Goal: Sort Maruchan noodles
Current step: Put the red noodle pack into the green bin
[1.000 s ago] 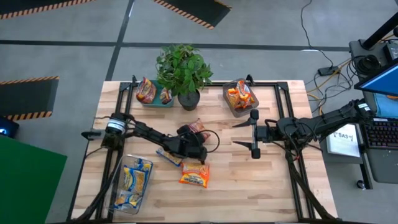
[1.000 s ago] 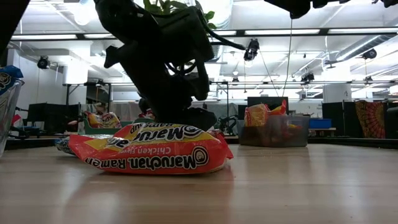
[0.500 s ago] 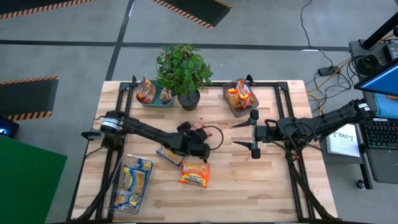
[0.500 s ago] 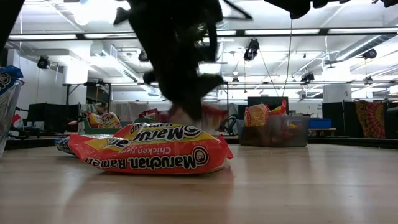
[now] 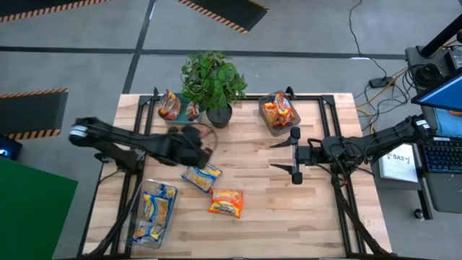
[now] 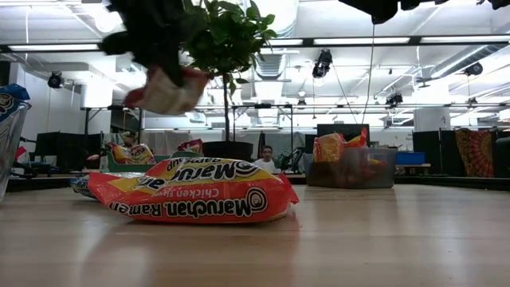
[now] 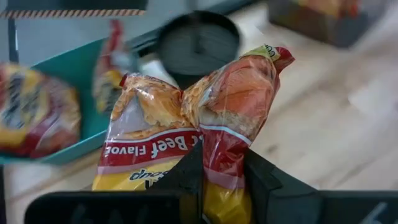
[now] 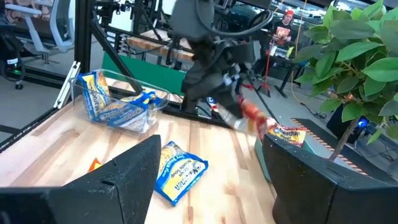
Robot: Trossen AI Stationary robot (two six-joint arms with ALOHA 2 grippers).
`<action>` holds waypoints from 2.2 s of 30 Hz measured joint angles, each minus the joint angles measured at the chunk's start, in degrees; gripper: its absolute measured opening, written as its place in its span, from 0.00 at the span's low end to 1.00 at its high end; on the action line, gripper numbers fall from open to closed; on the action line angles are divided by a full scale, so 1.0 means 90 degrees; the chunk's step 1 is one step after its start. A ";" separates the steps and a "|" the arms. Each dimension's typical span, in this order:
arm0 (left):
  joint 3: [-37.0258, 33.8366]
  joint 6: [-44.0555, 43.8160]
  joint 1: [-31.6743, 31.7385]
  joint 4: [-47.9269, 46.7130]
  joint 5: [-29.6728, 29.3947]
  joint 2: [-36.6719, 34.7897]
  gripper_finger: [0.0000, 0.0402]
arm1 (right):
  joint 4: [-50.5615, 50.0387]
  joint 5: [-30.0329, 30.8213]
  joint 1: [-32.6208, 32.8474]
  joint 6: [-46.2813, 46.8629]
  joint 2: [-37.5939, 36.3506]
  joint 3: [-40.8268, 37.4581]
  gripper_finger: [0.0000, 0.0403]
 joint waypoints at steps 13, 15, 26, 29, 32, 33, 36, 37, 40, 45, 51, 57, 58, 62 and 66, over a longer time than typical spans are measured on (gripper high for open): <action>-0.2036 -0.2220 0.0785 0.0020 -0.1560 -0.2618 0.11 | 0.0060 -0.0002 0.0000 -0.0082 0.0000 0.0000 0.67; -0.2145 -0.2206 0.1131 0.0077 -0.1618 -0.2841 0.11 | 0.0098 -0.0002 0.0000 -0.0123 0.0000 0.0000 0.67; -0.2287 0.0918 0.2958 0.3069 -0.1305 -0.3178 0.10 | 0.0346 -0.0006 0.0000 -0.0402 -0.0001 0.0000 0.67; -0.2287 0.1226 0.3748 0.3599 -0.0945 -0.3158 0.10 | 0.0347 -0.0009 0.0000 -0.0405 -0.0001 0.0000 0.67; -0.2288 0.1243 0.4696 0.3778 -0.0009 -0.3148 0.10 | 0.0348 -0.0009 0.0000 -0.0400 -0.0001 0.0000 0.67; -0.2297 0.1246 0.4999 0.3879 0.0410 -0.3113 0.10 | 0.0346 -0.0009 0.0000 -0.0396 0.0000 0.0000 0.67; -0.2460 0.1245 0.5694 0.4370 0.1748 -0.2892 0.10 | 0.0349 -0.0009 0.0000 -0.0403 0.0000 0.0000 0.67; -0.2532 0.1243 0.5840 0.4520 0.2053 -0.2783 0.10 | 0.0358 -0.0009 0.0000 -0.0406 0.0000 0.0000 0.67; -0.2753 0.0995 0.6088 0.5060 0.2448 -0.2464 0.10 | 0.0368 -0.0010 0.0000 -0.0409 0.0000 0.0000 0.67; -0.3108 0.0515 0.6174 0.5802 0.2678 -0.2040 0.10 | 0.0323 -0.0011 0.0000 -0.0336 0.0000 0.0000 0.67; -0.3409 0.0066 0.6160 0.6275 0.2941 -0.1639 0.10 | 0.0278 -0.0014 0.0000 -0.0237 0.0000 0.0000 0.67; -0.3305 0.0020 0.6148 0.6603 0.3016 -0.1074 0.11 | 0.0281 -0.0014 0.0000 -0.0114 0.0000 0.0000 0.67; -0.3246 0.0017 0.6146 0.6608 0.3037 -0.0967 0.12 | 0.0280 -0.0014 0.0000 -0.0114 0.0000 0.0000 0.67; -0.3108 -0.0172 0.6118 0.6520 0.3185 -0.0557 0.15 | 0.0236 -0.0014 0.0000 -0.0114 0.0000 0.0000 0.67; -0.2982 -0.0173 0.6055 0.6393 0.3190 -0.0348 0.17 | 0.0139 -0.0014 0.0000 -0.0114 0.0000 0.0000 0.67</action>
